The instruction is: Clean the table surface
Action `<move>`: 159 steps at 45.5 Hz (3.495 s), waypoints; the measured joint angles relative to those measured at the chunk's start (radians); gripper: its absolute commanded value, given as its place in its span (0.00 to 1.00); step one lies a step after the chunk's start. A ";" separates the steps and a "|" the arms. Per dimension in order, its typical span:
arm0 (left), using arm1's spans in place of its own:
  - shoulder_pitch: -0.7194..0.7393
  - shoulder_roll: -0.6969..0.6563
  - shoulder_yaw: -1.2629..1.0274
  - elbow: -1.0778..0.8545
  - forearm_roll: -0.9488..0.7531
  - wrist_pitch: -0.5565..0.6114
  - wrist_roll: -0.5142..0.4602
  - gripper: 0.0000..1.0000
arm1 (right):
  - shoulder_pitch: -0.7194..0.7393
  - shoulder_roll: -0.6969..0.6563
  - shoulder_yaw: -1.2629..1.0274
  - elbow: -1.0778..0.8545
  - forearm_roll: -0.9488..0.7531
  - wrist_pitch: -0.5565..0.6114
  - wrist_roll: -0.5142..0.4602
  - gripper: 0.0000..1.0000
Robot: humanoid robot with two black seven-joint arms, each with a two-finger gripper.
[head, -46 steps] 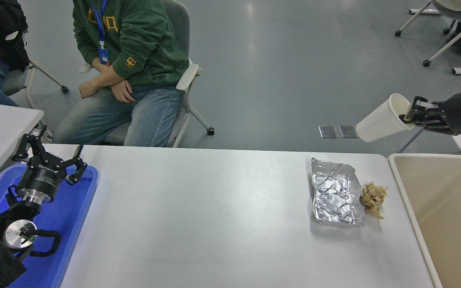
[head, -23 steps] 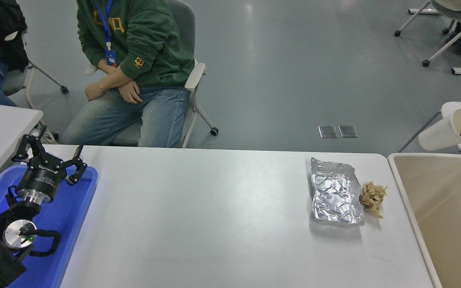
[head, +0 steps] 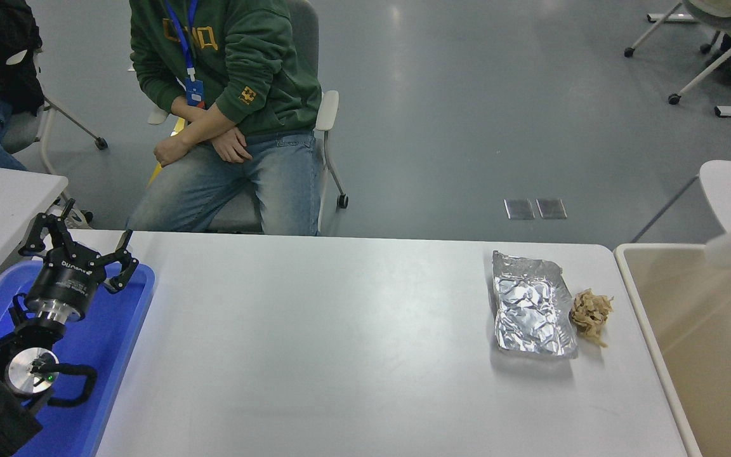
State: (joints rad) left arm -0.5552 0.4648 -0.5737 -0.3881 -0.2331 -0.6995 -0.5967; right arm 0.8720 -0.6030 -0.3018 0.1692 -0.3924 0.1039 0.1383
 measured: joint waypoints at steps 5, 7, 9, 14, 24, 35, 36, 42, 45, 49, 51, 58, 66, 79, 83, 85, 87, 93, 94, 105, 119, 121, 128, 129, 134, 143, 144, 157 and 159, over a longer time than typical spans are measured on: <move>0.000 0.000 0.000 0.000 0.000 0.000 0.000 1.00 | -0.061 0.108 0.044 -0.140 0.014 -0.022 -0.002 0.00; 0.000 0.000 0.000 0.000 0.000 0.000 0.000 1.00 | -0.079 0.142 0.054 -0.181 0.020 -0.031 -0.004 0.00; 0.000 0.000 0.000 0.000 0.000 0.000 0.000 1.00 | -0.096 0.175 0.066 -0.220 0.029 -0.044 -0.006 0.00; 0.000 0.000 0.000 0.000 0.000 0.000 0.000 1.00 | -0.129 0.230 0.087 -0.279 0.051 -0.085 -0.017 0.00; 0.000 0.000 0.000 0.000 0.000 0.000 0.000 1.00 | -0.174 0.293 0.149 -0.337 0.108 -0.157 -0.037 0.00; 0.000 0.000 0.000 0.000 0.000 0.000 0.000 1.00 | -0.197 0.324 0.221 -0.358 0.152 -0.192 -0.048 0.00; 0.000 0.000 0.000 0.000 0.000 0.000 0.000 1.00 | -0.198 0.326 0.224 -0.359 0.154 -0.193 -0.048 0.00; 0.000 0.000 0.000 0.000 0.000 0.000 0.000 1.00 | -0.205 0.334 0.239 -0.363 0.162 -0.199 -0.050 0.00; 0.000 0.000 0.000 0.000 0.000 0.000 0.000 1.00 | -0.207 0.336 0.243 -0.364 0.164 -0.201 -0.052 0.00; 0.000 0.000 0.000 0.000 0.000 0.000 0.000 1.00 | -0.209 0.340 0.247 -0.365 0.167 -0.203 -0.053 0.00; 0.000 0.000 0.000 0.000 0.000 0.000 0.000 1.00 | -0.210 0.341 0.248 -0.366 0.168 -0.204 -0.053 0.00; 0.000 0.000 0.000 0.000 0.000 0.000 0.000 1.00 | -0.212 0.343 0.253 -0.368 0.170 -0.208 -0.054 1.00; 0.000 0.000 0.000 0.000 0.000 0.000 0.000 1.00 | -0.205 0.344 0.256 -0.369 0.173 -0.228 -0.054 1.00; 0.000 0.000 0.000 0.000 0.000 0.000 -0.001 1.00 | -0.196 0.344 0.255 -0.368 0.174 -0.239 -0.054 1.00; 0.000 0.000 0.000 0.000 0.000 0.000 -0.001 1.00 | -0.193 0.344 0.253 -0.367 0.174 -0.239 -0.054 1.00; 0.000 0.000 0.000 0.000 0.000 0.000 -0.001 1.00 | -0.192 0.344 0.252 -0.367 0.174 -0.239 -0.054 1.00; 0.000 0.000 0.000 0.000 0.000 0.000 -0.001 1.00 | -0.191 0.344 0.251 -0.366 0.174 -0.239 -0.054 1.00; 0.000 0.000 0.000 0.000 0.000 0.000 -0.001 1.00 | -0.185 0.344 0.249 -0.365 0.174 -0.239 -0.054 1.00; 0.000 0.000 0.000 0.000 0.000 0.000 -0.001 1.00 | -0.184 0.344 0.249 -0.365 0.174 -0.239 -0.054 1.00; 0.000 0.000 0.000 0.000 0.000 0.000 0.000 1.00 | -0.164 0.345 0.247 -0.360 0.175 -0.235 -0.054 1.00; 0.000 0.000 0.000 0.000 0.000 0.000 0.000 1.00 | -0.112 0.291 0.253 -0.335 0.177 -0.142 -0.039 1.00; 0.000 0.000 0.000 0.000 0.000 0.000 0.000 1.00 | -0.101 0.274 0.254 -0.317 0.182 -0.126 -0.034 1.00; 0.000 0.000 0.000 0.000 0.000 0.000 0.000 1.00 | -0.057 0.191 0.257 -0.200 0.214 -0.086 -0.019 1.00; 0.000 0.000 0.000 0.000 0.000 0.000 0.000 1.00 | -0.051 0.179 0.259 -0.181 0.218 -0.082 -0.017 1.00; 0.000 0.000 0.000 0.000 0.000 0.000 0.000 1.00 | -0.015 0.098 0.282 -0.036 0.239 -0.066 -0.008 1.00; 0.000 0.000 0.000 0.000 0.000 0.000 -0.001 1.00 | 0.032 -0.037 0.391 0.278 0.256 -0.052 0.004 1.00; 0.000 0.000 0.000 0.000 0.000 0.000 -0.001 1.00 | 0.037 -0.048 0.402 0.308 0.256 -0.051 0.004 1.00; 0.000 0.000 0.000 0.000 0.000 0.000 -0.001 1.00 | 0.109 -0.118 0.486 0.605 0.255 -0.045 0.010 1.00; 0.000 0.000 0.000 0.000 0.000 0.000 -0.001 1.00 | 0.119 -0.121 0.496 0.636 0.254 -0.045 0.010 1.00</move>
State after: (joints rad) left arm -0.5552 0.4648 -0.5737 -0.3881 -0.2331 -0.6995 -0.5978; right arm 0.9912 -0.7238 0.1940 0.8050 -0.1381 0.0593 0.1487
